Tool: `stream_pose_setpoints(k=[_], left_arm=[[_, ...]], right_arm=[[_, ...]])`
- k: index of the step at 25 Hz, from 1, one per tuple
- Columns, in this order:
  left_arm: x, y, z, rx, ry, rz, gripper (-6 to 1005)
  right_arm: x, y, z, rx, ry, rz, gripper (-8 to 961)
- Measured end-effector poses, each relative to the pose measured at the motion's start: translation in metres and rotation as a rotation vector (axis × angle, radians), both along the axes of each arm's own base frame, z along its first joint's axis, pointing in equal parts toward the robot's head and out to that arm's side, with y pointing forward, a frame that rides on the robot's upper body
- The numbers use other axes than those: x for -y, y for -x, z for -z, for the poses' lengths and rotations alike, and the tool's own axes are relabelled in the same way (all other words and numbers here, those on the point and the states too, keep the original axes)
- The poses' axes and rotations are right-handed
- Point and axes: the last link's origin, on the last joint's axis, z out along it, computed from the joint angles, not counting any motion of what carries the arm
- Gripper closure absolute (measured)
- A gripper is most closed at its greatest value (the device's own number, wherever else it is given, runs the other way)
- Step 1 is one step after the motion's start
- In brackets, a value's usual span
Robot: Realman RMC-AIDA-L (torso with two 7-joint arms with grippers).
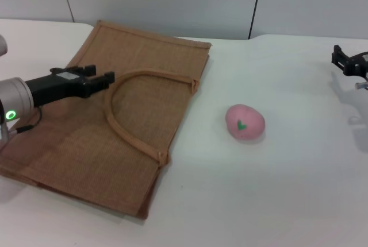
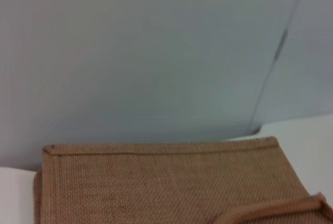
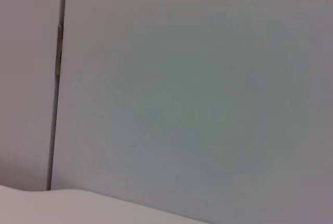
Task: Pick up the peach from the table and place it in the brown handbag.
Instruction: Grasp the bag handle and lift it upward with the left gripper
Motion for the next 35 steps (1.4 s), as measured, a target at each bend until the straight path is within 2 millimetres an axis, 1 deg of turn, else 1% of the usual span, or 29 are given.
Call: stream_pose_setpoints(k=[3, 5, 7, 9, 12, 16, 21, 26, 35], left_arm=[[-0.002, -0.006, -0.011, -0.057, 0.045, 0.010, 393], [-0.005, -0.012, -0.020, -0.126, 0.071, 0.014, 395], [-0.005, -0.013, -0.022, -0.140, 0.075, 0.012, 395], [-0.005, -0.014, -0.025, -0.190, 0.094, 0.004, 395], [-0.006, -0.017, -0.024, -0.232, 0.115, 0.006, 395], [-0.008, -0.024, -0.017, -0.265, 0.148, 0.015, 395], [-0.011, -0.030, -0.013, -0.268, 0.160, 0.027, 395], [-0.012, -0.032, -0.011, -0.255, 0.160, 0.026, 396], [-0.011, -0.029, -0.012, -0.209, 0.137, 0.003, 396]], right_arm=[[0.000, 0.000, 0.001, 0.000, 0.004, 0.003, 134], [0.000, 0.000, 0.001, 0.000, 0.007, 0.007, 134], [0.000, 0.000, 0.001, 0.000, 0.007, 0.007, 134], [0.000, 0.000, 0.001, 0.000, 0.008, 0.007, 135], [0.000, 0.001, 0.002, 0.000, 0.010, 0.003, 135], [-0.001, 0.004, 0.005, 0.000, 0.025, 0.000, 135], [-0.002, 0.006, 0.006, 0.002, 0.033, 0.002, 135], [-0.003, 0.008, 0.007, -0.002, 0.034, -0.002, 135], [-0.003, 0.009, 0.008, -0.005, 0.034, -0.006, 136]])
